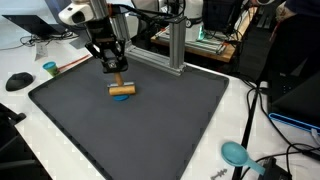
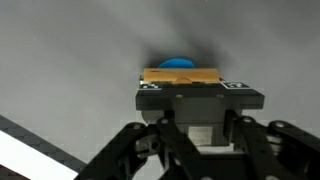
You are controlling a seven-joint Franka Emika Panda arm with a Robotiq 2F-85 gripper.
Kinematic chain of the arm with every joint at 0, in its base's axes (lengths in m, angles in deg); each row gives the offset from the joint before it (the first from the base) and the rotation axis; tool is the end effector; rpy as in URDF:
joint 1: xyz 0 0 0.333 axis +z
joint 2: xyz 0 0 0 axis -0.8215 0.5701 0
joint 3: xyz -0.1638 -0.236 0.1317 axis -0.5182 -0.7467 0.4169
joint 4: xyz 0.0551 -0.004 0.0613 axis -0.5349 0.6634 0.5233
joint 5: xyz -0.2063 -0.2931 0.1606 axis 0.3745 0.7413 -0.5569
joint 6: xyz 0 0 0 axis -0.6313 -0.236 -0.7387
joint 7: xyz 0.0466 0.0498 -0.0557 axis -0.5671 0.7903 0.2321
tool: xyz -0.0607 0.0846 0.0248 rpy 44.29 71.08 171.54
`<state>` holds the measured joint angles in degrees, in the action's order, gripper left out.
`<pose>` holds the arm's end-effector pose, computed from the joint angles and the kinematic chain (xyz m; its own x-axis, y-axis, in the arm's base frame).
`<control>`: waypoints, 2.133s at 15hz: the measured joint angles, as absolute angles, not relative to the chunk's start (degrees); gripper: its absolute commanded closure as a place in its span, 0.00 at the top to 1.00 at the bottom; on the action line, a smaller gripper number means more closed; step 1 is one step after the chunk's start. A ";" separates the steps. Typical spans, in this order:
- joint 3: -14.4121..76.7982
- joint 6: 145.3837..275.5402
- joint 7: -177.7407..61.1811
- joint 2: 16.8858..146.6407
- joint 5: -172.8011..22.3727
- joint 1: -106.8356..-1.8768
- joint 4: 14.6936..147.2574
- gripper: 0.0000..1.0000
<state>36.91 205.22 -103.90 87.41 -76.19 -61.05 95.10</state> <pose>0.6341 -0.0470 0.3136 0.7873 0.6166 -0.0009 0.6165 -0.7871 0.0194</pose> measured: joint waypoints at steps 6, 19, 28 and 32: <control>36.88 205.21 -104.18 87.33 -76.07 -61.06 95.26 0.22; 36.65 205.24 -105.84 86.93 -76.07 -61.06 95.88 0.22; 36.60 205.24 -105.92 86.70 -75.64 -61.05 96.24 0.22; 36.60 205.24 -105.92 86.65 -75.47 -61.05 96.33 0.22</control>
